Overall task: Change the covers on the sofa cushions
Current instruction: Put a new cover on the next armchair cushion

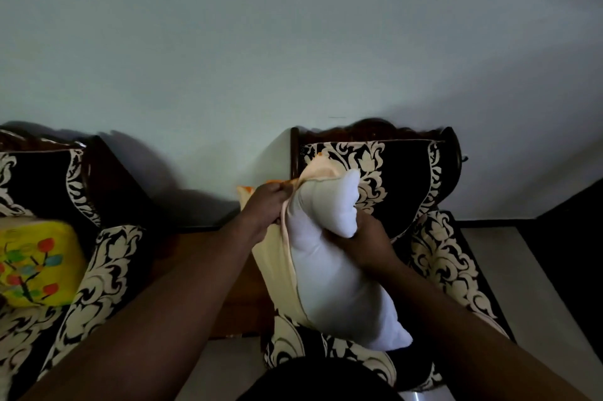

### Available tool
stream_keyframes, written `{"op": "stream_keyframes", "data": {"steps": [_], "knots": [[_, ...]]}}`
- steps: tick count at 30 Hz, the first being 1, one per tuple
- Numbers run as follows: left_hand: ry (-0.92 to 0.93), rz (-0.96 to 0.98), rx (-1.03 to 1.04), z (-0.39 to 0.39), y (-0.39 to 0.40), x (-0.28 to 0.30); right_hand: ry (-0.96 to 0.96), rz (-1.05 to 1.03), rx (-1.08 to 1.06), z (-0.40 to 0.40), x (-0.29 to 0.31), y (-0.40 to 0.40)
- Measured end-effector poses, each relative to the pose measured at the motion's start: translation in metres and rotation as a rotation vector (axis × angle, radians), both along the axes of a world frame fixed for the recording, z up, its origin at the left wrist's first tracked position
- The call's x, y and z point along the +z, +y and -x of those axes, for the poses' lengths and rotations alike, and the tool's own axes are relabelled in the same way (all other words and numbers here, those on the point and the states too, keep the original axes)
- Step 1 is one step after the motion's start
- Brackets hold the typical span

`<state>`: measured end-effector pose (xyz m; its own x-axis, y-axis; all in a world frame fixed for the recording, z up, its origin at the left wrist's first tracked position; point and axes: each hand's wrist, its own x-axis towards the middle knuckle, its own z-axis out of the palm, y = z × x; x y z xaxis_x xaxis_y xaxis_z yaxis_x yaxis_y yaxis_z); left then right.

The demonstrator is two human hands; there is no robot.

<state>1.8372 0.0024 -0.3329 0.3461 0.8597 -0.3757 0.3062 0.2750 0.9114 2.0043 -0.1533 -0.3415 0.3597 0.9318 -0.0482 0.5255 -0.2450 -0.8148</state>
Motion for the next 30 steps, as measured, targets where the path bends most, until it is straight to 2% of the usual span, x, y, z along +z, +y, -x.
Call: {"op": "stream_keyframes", "data": {"steps": [2,5,7,14,16,19,21,24,26,28,30], "knots": [[0.039,-0.147,-0.004,-0.004,0.003,0.004,-0.11,0.026,0.082,0.004,0.005,0.007],[0.245,-0.419,0.008,0.0,0.009,0.013,-0.244,0.098,0.18,0.006,0.016,0.018],[0.273,-0.499,0.027,0.007,0.008,0.015,-0.27,0.127,0.206,0.002,0.021,0.018],[-0.016,-0.546,-0.005,-0.006,-0.015,0.036,-0.233,0.259,0.335,0.009,0.021,0.035],[-0.097,-0.574,-0.086,-0.006,-0.02,0.047,-0.241,0.292,0.353,0.009,0.025,0.043],[-0.116,-0.637,-0.248,-0.02,-0.038,0.053,-0.189,0.322,0.313,-0.001,0.027,0.051],[-0.112,-0.63,-0.113,-0.025,-0.037,0.055,-0.123,0.146,0.214,-0.004,0.028,0.048],[0.055,-0.757,0.082,-0.013,-0.017,0.057,0.101,-0.201,-0.004,0.002,0.027,0.04],[0.211,-0.809,0.06,-0.006,-0.018,0.055,0.225,-0.315,-0.079,0.004,0.03,0.041],[0.381,-0.874,-0.071,-0.009,-0.03,0.048,0.261,-0.38,-0.116,0.004,0.035,0.044],[0.453,-0.946,-0.186,-0.012,-0.037,0.04,0.275,-0.398,-0.151,0.0,0.039,0.045]]}}
